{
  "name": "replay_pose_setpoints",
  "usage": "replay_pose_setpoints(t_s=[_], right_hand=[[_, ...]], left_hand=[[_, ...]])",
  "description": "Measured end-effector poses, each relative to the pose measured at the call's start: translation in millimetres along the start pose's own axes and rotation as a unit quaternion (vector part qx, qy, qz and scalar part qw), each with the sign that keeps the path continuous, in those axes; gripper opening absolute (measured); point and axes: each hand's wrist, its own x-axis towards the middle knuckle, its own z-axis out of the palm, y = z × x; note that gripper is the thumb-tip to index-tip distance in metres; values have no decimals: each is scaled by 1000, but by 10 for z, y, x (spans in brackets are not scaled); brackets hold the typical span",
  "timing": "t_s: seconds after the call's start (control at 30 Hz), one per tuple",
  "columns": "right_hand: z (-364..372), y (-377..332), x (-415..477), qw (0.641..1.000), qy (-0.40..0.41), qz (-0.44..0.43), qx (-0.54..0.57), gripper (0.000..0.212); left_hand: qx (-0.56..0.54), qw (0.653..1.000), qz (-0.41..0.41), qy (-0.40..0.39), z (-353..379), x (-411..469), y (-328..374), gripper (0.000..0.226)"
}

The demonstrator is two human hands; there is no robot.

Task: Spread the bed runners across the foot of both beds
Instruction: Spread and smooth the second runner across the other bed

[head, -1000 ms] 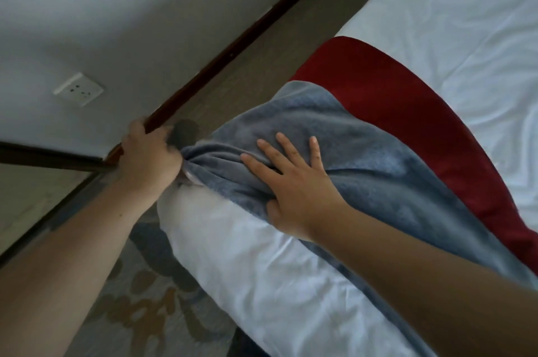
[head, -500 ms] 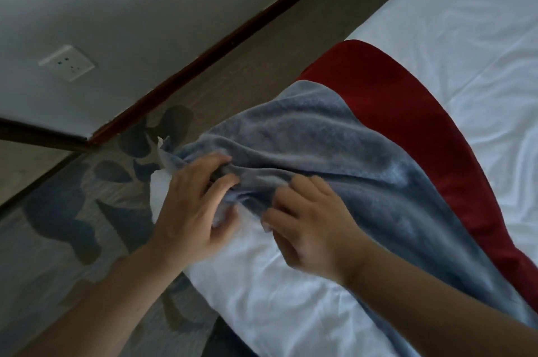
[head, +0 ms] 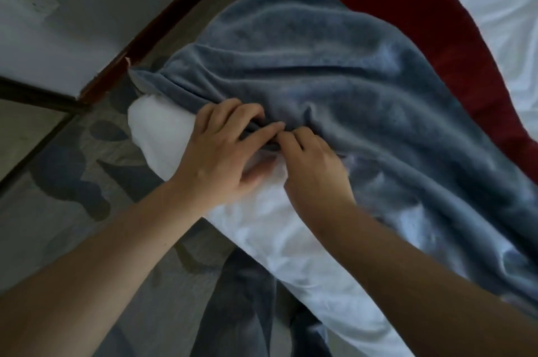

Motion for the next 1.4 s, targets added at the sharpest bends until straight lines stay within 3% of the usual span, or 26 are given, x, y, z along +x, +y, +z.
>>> replay_pose_setpoints(t_s=[0.2, 0.33, 0.43, 0.6, 0.73, 0.83, 0.9, 1.07, 1.2, 1.33, 1.4], right_hand=[[35, -70, -663, 998, 4, -8, -70, 51], [233, 104, -965, 991, -124, 8, -50, 47], [237, 119, -974, 995, -97, 16, -11, 35], [3, 56, -673, 998, -34, -43, 13, 39], [-182, 25, 15, 994, 41, -89, 57, 23], [-298, -1, 705, 993, 57, -102, 37, 42], [-377, -49, 1228, 994, 38, -99, -21, 57], [-409, -138, 2324, 986, -74, -97, -116, 63], [-319, -56, 2850, 959, -203, -36, -194, 70], [-253, -34, 3133, 933, -262, 35, -246, 72], [-252, -81, 3244, 908, -310, 59, -275, 67]], left_hand=[[-42, 999, 27, -1, 7, -375, 375, 39], [-88, 993, 33, -74, 36, -721, 699, 42], [-103, 991, -4, -81, 33, -801, 779, 47], [-80, 985, -147, -33, -19, -433, 472, 51], [-49, 959, -277, -42, -119, 87, -116, 58], [-27, 931, -356, -81, -143, 379, -521, 59], [-52, 913, -393, -97, -111, 481, -768, 62], [-167, 868, -442, -152, 21, 491, -1118, 66], [-216, 847, -448, -190, 129, 528, -1223, 69], [-244, 819, -465, -230, 213, 551, -1397, 77], [-260, 796, -488, -245, 236, 533, -1485, 67]])
